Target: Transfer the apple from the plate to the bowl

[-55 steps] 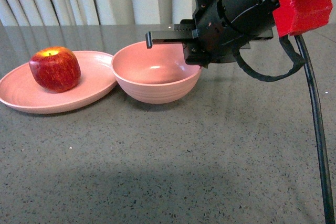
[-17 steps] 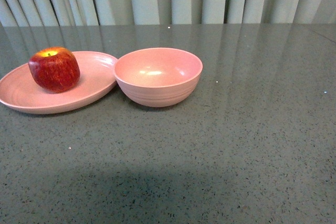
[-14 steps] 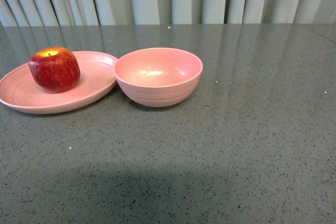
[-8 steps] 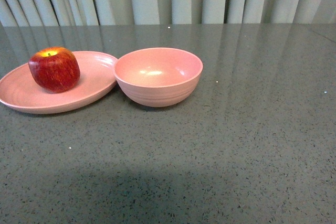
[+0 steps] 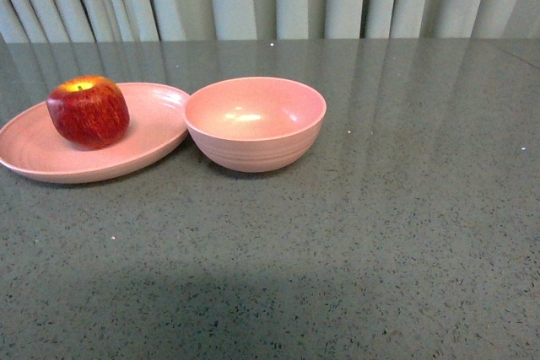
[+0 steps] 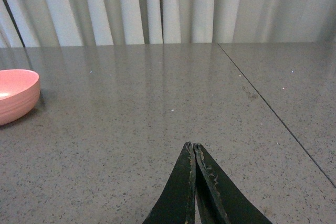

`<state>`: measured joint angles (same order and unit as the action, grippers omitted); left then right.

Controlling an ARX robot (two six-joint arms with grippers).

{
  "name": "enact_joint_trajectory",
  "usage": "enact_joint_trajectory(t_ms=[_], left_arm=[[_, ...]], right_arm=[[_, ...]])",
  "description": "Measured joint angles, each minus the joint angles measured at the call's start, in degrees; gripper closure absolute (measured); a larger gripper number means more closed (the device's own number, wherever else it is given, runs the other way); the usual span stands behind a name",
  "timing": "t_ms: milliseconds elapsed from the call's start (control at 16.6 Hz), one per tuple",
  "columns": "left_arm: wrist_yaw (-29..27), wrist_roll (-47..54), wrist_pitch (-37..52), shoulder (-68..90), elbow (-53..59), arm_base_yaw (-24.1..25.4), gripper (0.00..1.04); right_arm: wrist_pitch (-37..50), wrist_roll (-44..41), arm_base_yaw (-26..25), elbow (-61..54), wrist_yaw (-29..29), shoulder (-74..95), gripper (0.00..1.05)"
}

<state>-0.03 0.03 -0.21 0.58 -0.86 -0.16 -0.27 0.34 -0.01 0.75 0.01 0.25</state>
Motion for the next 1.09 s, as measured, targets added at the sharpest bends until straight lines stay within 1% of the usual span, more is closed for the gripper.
enact_joint_trajectory(t_ms=[121, 181, 363, 423, 483, 604, 785, 906, 1088], left_arm=[[0.00, 0.00, 0.00, 0.00, 0.00, 0.00, 0.07], [0.00, 0.00, 0.00, 0.00, 0.00, 0.00, 0.07], [0.00, 0.00, 0.00, 0.00, 0.00, 0.00, 0.07], [0.00, 0.00, 0.00, 0.00, 0.00, 0.00, 0.07], [0.00, 0.00, 0.00, 0.00, 0.00, 0.00, 0.07], [0.00, 0.00, 0.00, 0.00, 0.00, 0.00, 0.07], [0.00, 0.00, 0.00, 0.00, 0.00, 0.00, 0.07], [0.00, 0.00, 0.00, 0.00, 0.00, 0.00, 0.07], [0.00, 0.00, 0.00, 0.00, 0.00, 0.00, 0.07]], right_arm=[[0.02, 0.00, 0.00, 0.00, 0.00, 0.00, 1.03], [0.02, -0.02, 0.00, 0.00, 0.00, 0.00, 1.00], [0.02, 0.00, 0.00, 0.00, 0.00, 0.00, 0.73], [0.02, 0.00, 0.00, 0.00, 0.00, 0.00, 0.62], [0.02, 0.00, 0.00, 0.00, 0.00, 0.00, 0.54], [0.02, 0.00, 0.00, 0.00, 0.00, 0.00, 0.31], [0.02, 0.02, 0.00, 0.00, 0.00, 0.00, 0.05], [0.02, 0.00, 0.00, 0.00, 0.00, 0.00, 0.07], [0.02, 0.00, 0.00, 0.00, 0.00, 0.00, 0.07]])
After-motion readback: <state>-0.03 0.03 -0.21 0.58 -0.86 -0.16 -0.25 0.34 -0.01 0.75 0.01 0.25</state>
